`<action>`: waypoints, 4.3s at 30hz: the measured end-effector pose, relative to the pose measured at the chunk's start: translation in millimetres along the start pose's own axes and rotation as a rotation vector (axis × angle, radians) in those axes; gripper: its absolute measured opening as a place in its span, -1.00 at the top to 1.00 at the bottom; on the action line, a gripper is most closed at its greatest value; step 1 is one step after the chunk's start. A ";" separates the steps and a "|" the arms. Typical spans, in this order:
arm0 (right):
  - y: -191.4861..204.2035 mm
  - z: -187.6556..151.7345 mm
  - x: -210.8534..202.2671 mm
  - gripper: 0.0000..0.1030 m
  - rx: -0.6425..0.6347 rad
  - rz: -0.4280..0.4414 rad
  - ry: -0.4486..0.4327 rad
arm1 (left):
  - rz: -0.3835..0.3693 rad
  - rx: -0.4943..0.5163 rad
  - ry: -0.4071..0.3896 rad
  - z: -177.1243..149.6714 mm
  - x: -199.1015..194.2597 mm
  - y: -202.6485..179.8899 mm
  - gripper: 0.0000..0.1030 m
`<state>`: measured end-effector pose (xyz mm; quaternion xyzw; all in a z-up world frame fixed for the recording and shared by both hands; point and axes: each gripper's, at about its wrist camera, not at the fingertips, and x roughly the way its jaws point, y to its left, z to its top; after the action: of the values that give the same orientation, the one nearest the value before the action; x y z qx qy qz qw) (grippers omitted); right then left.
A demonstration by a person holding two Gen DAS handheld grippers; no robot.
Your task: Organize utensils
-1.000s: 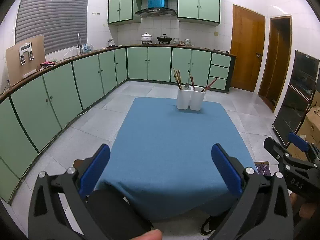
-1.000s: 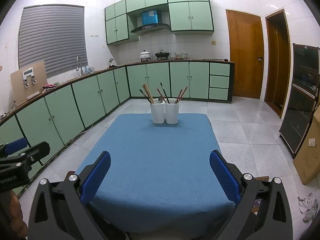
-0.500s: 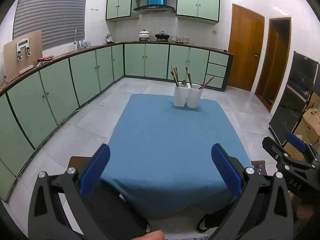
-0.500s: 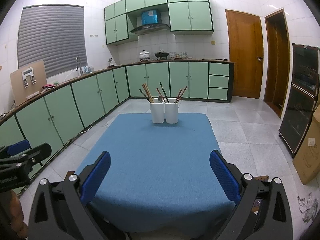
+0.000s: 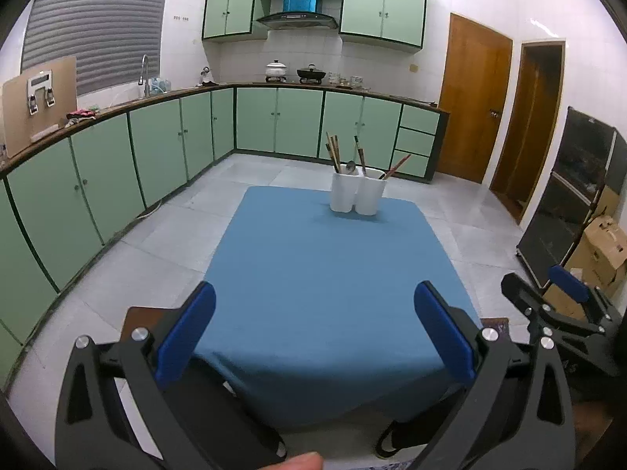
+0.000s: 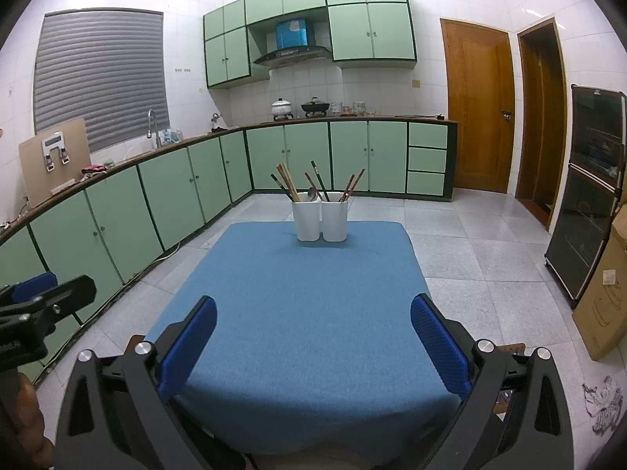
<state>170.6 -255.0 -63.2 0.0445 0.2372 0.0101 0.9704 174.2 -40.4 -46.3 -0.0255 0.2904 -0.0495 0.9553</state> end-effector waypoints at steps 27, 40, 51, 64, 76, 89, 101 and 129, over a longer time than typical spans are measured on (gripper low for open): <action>1.3 -0.1 0.5 -0.88 -0.002 -0.006 -0.004 | 0.021 0.020 0.017 -1.2 5.4 -1.0 -0.90; 0.0 0.4 -2.6 -0.88 0.002 -0.001 -0.021 | 0.030 0.035 -0.017 -4.2 -2.1 -4.6 -0.90; -1.0 1.5 -4.3 -0.88 -0.002 -0.002 -0.027 | 0.021 0.027 -0.026 -4.2 -7.5 -4.3 -0.90; -1.6 2.6 -5.1 -0.88 0.001 -0.001 -0.029 | 0.011 0.034 -0.023 -2.6 -7.4 -6.3 -0.90; -3.1 5.3 -5.4 -0.88 0.002 -0.003 -0.031 | 0.017 0.040 -0.025 -1.9 -6.2 -8.4 -0.90; -3.8 4.1 -6.2 -0.88 0.001 -0.003 -0.031 | 0.014 0.035 -0.021 -0.8 -4.2 -5.1 -0.90; -4.7 0.8 -7.7 -0.88 0.005 -0.003 -0.029 | 0.015 0.034 -0.021 -0.9 -3.9 -4.2 -0.90; -6.1 -0.1 -8.2 -0.88 0.007 -0.004 -0.028 | 0.012 0.035 -0.020 -1.8 -4.7 -3.8 -0.90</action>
<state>163.3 -261.4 -60.0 0.0474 0.2235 0.0070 0.9735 169.0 -43.7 -44.9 -0.0076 0.2800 -0.0486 0.9587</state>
